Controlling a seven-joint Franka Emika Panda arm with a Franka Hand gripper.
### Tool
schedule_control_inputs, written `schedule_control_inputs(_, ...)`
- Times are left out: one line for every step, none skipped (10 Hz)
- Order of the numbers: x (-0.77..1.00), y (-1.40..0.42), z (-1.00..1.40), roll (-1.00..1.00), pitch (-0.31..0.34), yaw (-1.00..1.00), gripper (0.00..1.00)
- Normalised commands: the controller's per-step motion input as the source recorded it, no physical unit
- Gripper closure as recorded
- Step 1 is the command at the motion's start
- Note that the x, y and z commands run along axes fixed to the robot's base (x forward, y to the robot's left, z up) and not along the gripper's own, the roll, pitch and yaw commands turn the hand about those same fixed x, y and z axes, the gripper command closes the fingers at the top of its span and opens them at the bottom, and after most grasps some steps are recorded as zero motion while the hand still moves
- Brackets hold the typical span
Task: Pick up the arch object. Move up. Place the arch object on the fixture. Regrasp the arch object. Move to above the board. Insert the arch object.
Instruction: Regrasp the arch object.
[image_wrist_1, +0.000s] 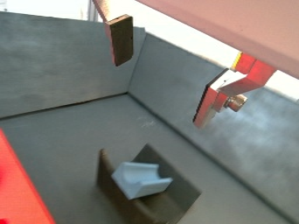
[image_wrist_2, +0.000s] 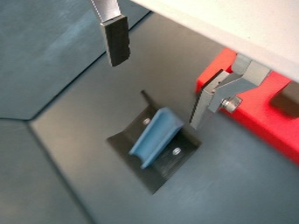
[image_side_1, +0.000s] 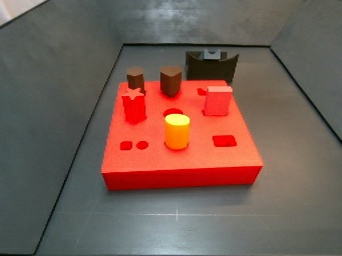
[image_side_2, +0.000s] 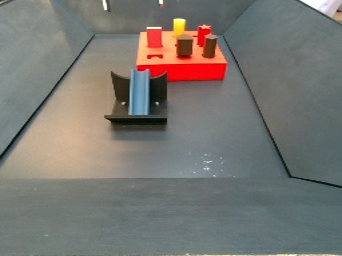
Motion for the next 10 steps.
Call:
schedule_control_inputs(0.02, -0.02, -0.01, 1.00, -0.001, 0.02, 0.00)
schedule_control_inputs(0.03, -0.02, 0.00, 1.00, 0.014, 0.02, 0.00)
schedule_control_inputs(0.04, -0.03, 0.00, 1.00, 0.031, 0.03, 0.00)
schedule_control_inputs(0.06, -0.03, -0.01, 1.00, 0.052, 0.03, 0.00)
schedule_control_inputs(0.07, -0.03, -0.01, 1.00, 0.090, 0.05, 0.00)
schedule_control_inputs(0.08, -0.04, -0.01, 0.90, 0.114, 0.06, 0.00)
schedule_control_inputs(0.09, -0.04, -0.01, 0.64, 0.127, 0.08, 0.00)
schedule_control_inputs(0.09, -0.04, -0.02, 0.51, 0.125, 0.10, 0.00)
schedule_control_inputs(0.09, -0.03, -0.01, 0.30, 0.114, 0.12, 0.00)
schedule_control_inputs(0.07, -0.02, -0.01, 0.21, 0.092, 0.14, 0.00)
